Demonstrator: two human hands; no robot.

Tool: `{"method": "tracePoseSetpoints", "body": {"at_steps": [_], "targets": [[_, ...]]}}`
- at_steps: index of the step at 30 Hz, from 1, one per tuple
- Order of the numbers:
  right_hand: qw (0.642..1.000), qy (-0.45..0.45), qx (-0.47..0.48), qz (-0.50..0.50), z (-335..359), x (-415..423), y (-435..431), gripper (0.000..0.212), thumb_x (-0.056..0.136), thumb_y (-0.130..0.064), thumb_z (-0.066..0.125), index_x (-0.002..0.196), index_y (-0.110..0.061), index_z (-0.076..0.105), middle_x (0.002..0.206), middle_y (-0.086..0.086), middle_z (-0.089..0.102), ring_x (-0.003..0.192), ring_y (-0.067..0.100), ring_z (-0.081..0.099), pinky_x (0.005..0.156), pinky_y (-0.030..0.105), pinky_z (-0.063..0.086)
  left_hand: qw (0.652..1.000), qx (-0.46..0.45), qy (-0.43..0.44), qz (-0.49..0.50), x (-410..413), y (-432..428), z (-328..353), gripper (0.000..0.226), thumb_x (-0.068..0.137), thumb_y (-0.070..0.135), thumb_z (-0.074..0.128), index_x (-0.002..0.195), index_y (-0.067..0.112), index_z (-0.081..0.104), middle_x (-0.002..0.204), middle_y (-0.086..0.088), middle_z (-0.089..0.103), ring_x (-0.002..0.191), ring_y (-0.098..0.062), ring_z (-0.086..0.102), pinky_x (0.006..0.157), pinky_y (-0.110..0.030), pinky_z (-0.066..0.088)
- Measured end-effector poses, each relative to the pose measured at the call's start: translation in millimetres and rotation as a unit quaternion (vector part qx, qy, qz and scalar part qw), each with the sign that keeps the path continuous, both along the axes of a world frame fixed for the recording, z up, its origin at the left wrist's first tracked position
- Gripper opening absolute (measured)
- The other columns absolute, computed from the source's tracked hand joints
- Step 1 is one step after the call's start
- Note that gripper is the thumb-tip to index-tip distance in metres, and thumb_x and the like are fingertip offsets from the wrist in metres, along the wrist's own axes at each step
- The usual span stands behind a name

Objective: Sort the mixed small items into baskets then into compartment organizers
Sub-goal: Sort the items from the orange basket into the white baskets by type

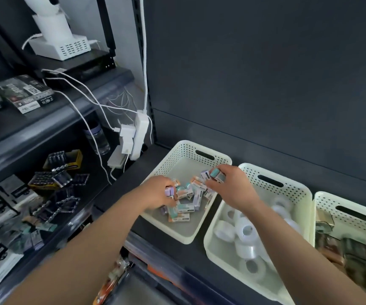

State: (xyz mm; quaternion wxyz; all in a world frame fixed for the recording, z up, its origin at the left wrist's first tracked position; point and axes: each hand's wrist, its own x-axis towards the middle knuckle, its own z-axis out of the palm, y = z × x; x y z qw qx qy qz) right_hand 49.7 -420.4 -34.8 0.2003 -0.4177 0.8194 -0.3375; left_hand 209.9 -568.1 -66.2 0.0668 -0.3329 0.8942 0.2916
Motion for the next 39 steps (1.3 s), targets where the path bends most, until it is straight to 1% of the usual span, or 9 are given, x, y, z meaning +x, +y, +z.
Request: {"method": "tracePoseSetpoints", "body": {"at_steps": [4,7,9,13,16,21,23,29,39], "targets": [[0.999,0.028,0.036,0.018,-9,-5,-20,0.009,0.087,-0.024,0.065,0.087,-0.018,0.059,0.075,-0.008,0.056,0.062,0.005,0.052,0.05,0.016,0.037,0.999,-0.024,0.044,-0.008,-14,-21,2,0.003,0.091,0.021,0.059,0.092,0.021,0.062,0.098,0.004,0.056,0.089,-0.014,0.053,0.067,-0.022,0.04],[0.997,0.048,0.055,0.039,-17,-5,-35,0.01,0.086,-0.024,0.065,0.092,-0.018,0.059,0.087,-0.002,0.063,0.077,0.015,0.061,0.068,0.031,0.054,0.992,-0.066,0.103,-0.024,-21,-29,0,0.029,0.092,0.017,0.058,0.121,0.016,0.061,0.114,-0.002,0.053,0.099,-0.018,0.056,0.088,-0.033,0.047],[0.993,0.06,0.084,0.053,-22,-4,-44,0.013,0.086,-0.025,0.064,0.096,-0.019,0.058,0.094,0.0,0.064,0.084,0.018,0.061,0.075,0.035,0.054,0.983,-0.123,0.127,-0.058,-24,-35,-4,0.038,0.091,0.019,0.059,0.129,0.017,0.057,0.117,0.0,0.059,0.103,-0.018,0.056,0.09,-0.035,0.047],[0.98,0.097,0.168,0.054,-31,2,-56,0.022,0.088,-0.026,0.06,0.109,-0.021,0.057,0.103,0.001,0.064,0.087,0.02,0.062,0.072,0.031,0.051,0.941,-0.283,0.08,-0.167,-26,-48,-15,0.031,0.09,0.028,0.059,0.121,0.024,0.061,0.109,0.008,0.068,0.108,-0.015,0.05,0.09,-0.032,0.039],[0.961,0.157,0.226,0.033,-38,7,-60,0.022,0.091,-0.019,0.051,0.113,-0.018,0.055,0.105,0.005,0.062,0.088,0.025,0.063,0.072,0.033,0.051,0.925,-0.321,0.046,-0.2,-22,-53,-21,0.03,0.087,0.027,0.061,0.117,0.024,0.063,0.108,0.008,0.068,0.11,-0.017,0.049,0.09,-0.032,0.035],[0.95,0.247,0.189,-0.008,-43,18,-47,0.044,0.09,-0.009,0.054,0.133,-0.015,0.045,0.14,0.001,0.045,0.127,0.021,0.044,0.104,0.028,0.036,0.923,-0.304,0.116,-0.207,-14,-60,-24,0.02,0.083,0.025,0.065,0.102,0.021,0.071,0.099,0.008,0.071,0.098,-0.019,0.059,0.082,-0.037,0.045],[0.962,0.216,0.158,-0.048,-35,28,-36,0.043,0.094,-0.013,0.049,0.136,-0.016,0.044,0.143,-0.002,0.044,0.129,0.018,0.043,0.102,0.025,0.035,0.929,-0.28,0.13,-0.204,-13,-53,-16,0.019,0.087,0.03,0.06,0.099,0.02,0.071,0.099,0.007,0.07,0.097,-0.019,0.059,0.083,-0.037,0.046],[0.972,0.148,0.105,-0.151,-4,60,26,0.043,0.094,-0.028,0.052,0.137,-0.021,0.047,0.142,-0.009,0.046,0.126,0.016,0.046,0.097,0.031,0.044,0.929,-0.18,0.206,-0.251,-22,-4,15,0.031,0.094,0.035,0.052,0.119,0.022,0.065,0.113,0.006,0.067,0.105,-0.016,0.057,0.093,-0.033,0.044],[0.913,0.162,0.093,-0.364,29,49,220,0.04,0.092,-0.032,0.056,0.131,-0.024,0.055,0.136,-0.011,0.053,0.12,0.012,0.053,0.096,0.029,0.045,0.876,-0.098,0.284,-0.378,-94,158,54,0.03,0.094,0.033,0.055,0.119,0.022,0.065,0.117,0.007,0.065,0.109,-0.014,0.054,0.093,-0.024,0.036]]}}
